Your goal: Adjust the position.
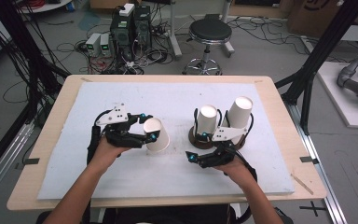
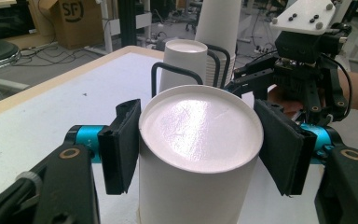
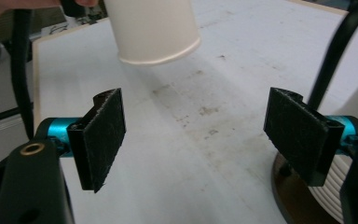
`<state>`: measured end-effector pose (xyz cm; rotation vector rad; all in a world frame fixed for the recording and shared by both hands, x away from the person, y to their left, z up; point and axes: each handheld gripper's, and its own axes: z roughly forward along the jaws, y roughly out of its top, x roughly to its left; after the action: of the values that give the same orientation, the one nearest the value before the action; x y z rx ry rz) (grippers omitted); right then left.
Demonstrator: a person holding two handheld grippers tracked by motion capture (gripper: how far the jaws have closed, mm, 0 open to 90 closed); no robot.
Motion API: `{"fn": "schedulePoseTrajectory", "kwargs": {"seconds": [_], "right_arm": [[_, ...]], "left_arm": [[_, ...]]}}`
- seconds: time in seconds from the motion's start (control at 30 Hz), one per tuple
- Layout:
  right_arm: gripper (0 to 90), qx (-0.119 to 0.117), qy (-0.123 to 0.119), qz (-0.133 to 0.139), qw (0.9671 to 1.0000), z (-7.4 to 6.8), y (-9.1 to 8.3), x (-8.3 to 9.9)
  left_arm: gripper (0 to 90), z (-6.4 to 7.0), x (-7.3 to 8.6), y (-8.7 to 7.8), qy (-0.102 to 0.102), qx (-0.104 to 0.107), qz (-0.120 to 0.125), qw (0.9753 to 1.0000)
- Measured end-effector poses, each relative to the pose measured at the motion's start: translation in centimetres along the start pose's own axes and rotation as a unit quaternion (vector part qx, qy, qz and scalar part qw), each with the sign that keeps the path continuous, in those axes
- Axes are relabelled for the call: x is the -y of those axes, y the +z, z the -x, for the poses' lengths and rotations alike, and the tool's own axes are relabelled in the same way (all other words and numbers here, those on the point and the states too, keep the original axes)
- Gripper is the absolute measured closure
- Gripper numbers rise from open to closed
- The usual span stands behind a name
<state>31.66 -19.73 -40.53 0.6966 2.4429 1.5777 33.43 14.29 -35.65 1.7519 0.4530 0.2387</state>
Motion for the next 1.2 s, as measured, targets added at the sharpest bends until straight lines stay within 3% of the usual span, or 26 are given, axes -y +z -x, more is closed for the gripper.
{"fn": "schedulePoseTrajectory", "kwargs": {"seconds": [0.17,0.37,0.5,0.53,0.67,0.83,1.2], "right_arm": [[21.2,-0.024,-0.012,0.003,0.9996,-0.4,0.2,0.0],[21.2,-0.037,-0.028,0.007,0.9989,-1.0,0.0,0.0],[21.2,-0.027,-0.038,0.012,0.9989,-1.2,-0.1,0.1],[21.2,-0.039,-0.037,0.013,0.9985,-1.1,-0.1,0.3],[20.6,-0.047,-0.050,0.014,0.9975,-1.4,-0.1,0.3],[20.5,-0.060,-0.046,0.028,0.9967,-0.9,0.4,0.0],[20.5,-0.086,-0.052,0.028,0.9946,-0.8,2.3,-0.9]], "left_arm": [[35.0,0.2,0.4,0.0,-0.006,0.004,0.005,1.0000],[34.9,0.9,0.7,0.2,-0.002,0.009,0.004,1.0000],[35.0,1.3,0.6,0.1,0.004,0.011,0.004,0.9999],[35.0,1.3,0.6,0.1,0.006,0.013,0.005,0.9999],[35.0,1.5,0.6,0.0,0.005,0.024,0.012,0.9996],[35.0,1.5,0.7,0.4,0.004,0.035,0.010,0.9993],[35.0,1.8,0.8,1.5,0.009,0.053,0.002,0.9985]]}}
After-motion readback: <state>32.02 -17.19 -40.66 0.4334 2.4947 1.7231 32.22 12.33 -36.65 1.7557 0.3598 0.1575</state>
